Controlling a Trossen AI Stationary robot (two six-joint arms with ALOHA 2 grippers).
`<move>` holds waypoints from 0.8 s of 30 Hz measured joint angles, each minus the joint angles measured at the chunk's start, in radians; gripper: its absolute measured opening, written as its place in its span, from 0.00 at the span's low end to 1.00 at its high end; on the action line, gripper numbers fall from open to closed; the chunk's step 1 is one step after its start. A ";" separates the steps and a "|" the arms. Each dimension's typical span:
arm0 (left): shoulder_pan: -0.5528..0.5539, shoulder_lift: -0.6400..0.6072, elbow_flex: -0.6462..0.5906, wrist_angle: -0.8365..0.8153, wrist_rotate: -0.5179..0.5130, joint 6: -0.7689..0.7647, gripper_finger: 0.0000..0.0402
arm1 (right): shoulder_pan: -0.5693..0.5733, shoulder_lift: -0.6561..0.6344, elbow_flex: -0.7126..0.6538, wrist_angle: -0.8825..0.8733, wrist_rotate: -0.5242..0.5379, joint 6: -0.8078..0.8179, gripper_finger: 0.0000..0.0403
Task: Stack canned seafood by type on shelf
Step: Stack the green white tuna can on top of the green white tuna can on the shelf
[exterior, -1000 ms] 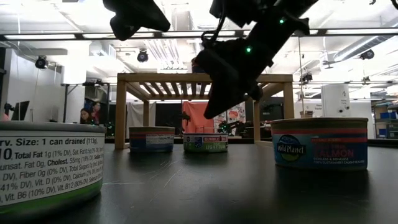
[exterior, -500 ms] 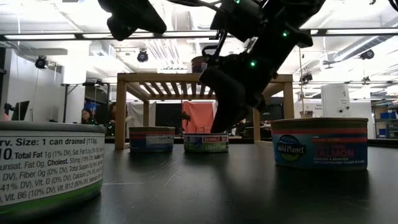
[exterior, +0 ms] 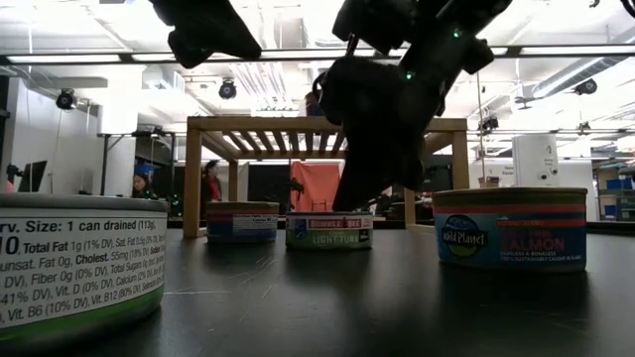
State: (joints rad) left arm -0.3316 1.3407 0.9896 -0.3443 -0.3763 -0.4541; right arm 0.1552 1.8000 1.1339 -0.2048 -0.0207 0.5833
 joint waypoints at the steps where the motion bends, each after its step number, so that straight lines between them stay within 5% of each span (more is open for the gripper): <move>1: -0.001 0.000 -0.002 0.001 0.000 0.000 0.00 | 0.005 0.000 0.003 -0.002 -0.022 0.000 0.02; 7: -0.006 0.000 -0.036 0.041 0.047 -0.005 0.00 | 0.036 -0.052 0.006 -0.061 0.027 0.008 0.02; 16: -0.026 -0.001 -0.204 0.421 0.074 -0.073 0.00 | 0.041 -0.265 -0.001 -0.218 0.138 -0.004 0.02; 24: -0.025 0.000 -0.285 0.476 0.071 -0.160 0.00 | 0.041 -0.467 -0.149 -0.253 0.215 0.103 0.02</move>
State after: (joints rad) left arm -0.3569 1.3403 0.7042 0.1313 -0.3058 -0.6138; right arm 0.1958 1.3325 0.9848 -0.4581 0.1947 0.6859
